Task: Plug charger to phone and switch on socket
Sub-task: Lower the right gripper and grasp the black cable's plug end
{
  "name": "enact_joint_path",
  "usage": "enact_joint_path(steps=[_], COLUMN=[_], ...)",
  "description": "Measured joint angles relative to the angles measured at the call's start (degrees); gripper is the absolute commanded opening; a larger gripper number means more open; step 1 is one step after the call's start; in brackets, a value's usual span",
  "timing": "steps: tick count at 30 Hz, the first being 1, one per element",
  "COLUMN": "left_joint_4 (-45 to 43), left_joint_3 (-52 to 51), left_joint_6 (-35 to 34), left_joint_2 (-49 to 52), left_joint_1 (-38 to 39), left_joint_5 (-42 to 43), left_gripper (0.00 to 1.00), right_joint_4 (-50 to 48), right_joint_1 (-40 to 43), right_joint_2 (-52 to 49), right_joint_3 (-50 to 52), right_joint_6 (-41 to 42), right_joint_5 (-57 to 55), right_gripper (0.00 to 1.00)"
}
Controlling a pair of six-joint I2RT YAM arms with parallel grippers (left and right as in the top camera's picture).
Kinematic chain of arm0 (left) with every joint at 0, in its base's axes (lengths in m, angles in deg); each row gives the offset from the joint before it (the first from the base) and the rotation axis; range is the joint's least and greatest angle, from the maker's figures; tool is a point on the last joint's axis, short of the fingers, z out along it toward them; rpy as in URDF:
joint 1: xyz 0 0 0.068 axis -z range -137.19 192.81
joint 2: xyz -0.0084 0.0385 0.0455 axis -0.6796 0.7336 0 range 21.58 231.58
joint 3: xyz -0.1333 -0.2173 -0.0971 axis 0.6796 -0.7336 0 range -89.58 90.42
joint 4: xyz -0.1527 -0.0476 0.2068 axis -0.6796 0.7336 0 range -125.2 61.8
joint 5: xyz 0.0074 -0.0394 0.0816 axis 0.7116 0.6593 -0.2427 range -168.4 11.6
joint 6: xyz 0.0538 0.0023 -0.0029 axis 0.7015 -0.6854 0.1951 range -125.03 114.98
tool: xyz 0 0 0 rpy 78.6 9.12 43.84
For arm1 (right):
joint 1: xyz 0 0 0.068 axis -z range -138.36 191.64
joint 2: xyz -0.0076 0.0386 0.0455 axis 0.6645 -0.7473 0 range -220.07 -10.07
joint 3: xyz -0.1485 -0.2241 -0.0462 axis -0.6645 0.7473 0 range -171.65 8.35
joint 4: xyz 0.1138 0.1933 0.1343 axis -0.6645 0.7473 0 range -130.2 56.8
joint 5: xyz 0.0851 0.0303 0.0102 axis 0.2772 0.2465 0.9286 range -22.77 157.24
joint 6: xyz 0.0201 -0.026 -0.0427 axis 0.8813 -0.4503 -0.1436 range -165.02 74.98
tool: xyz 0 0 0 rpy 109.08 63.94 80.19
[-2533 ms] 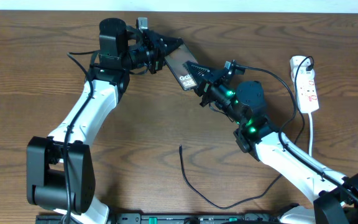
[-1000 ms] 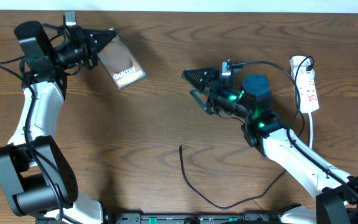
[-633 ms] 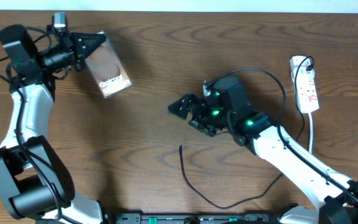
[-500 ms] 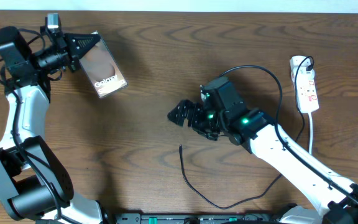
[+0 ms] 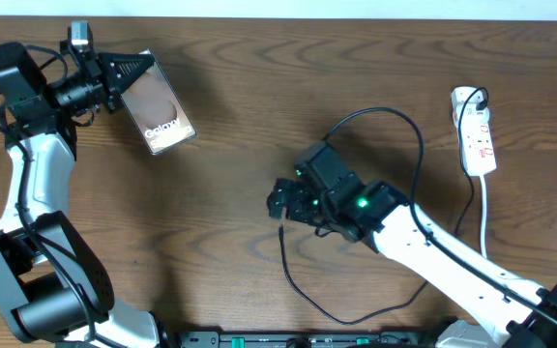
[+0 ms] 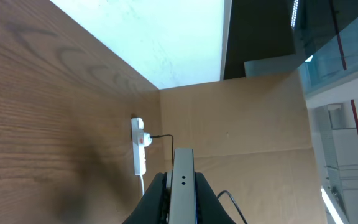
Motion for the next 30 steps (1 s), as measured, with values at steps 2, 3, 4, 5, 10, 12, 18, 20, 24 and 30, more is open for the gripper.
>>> enact_joint_path(steps=[2, 3, 4, 5, 10, 12, 18, 20, 24, 30], left_joint_4=[-0.02, 0.0, -0.02, -0.02, 0.0, -0.02, -0.02, -0.02, -0.02, -0.02], left_joint_3=[0.0, 0.0, 0.0, 0.0, 0.0, 0.0, 0.0, 0.0, 0.0, 0.0], left_joint_6=[0.0, 0.0, 0.02, 0.02, 0.22, 0.44, 1.05, 1.11, 1.25, 1.25], left_joint_2=[0.0, 0.0, 0.0, 0.0, 0.0, 0.0, 0.0, 0.0, -0.02, 0.0], left_joint_1=[0.0, 0.0, 0.0, 0.0, 0.0, 0.0, 0.0, 0.0, 0.0, 0.0], left_joint_5=[0.09, 0.22, 0.31, 0.44, 0.83, 0.85, 0.9, 0.96, 1.05, 1.05], left_gripper=[0.07, 0.07, 0.07, 0.07, 0.07, 0.07, 0.07, 0.07, 0.07, 0.07], right_joint_4=[-0.22, 0.0, 0.46, 1.33, 7.02, 7.37, 8.35, 8.48, 8.61, 8.63], right_joint_1=[-1.38, -1.81, -2.4, -2.93, -4.11, -4.2, -5.25, -5.4, -5.55, -5.84], right_joint_2=[-1.81, -2.78, -4.52, -6.4, -15.26, -17.4, -23.54, -23.96, -24.2, -24.24], right_joint_3=[-0.02, -0.09, -0.26, -0.57, -3.3, -4.68, -7.98, -8.85, -9.35, -9.35], right_joint_6=[-0.02, -0.02, -0.02, -0.02, -0.2, -0.22, -1.05, -1.44, -2.16, -2.89], right_joint_5=[0.11, 0.24, 0.44, 0.66, 0.98, 1.05, 1.7, 1.79, 1.75, 1.42], right_gripper=[0.99, 0.99, 0.99, 0.99, 0.98, 0.97, 0.98, 0.95, 0.79, 0.22])
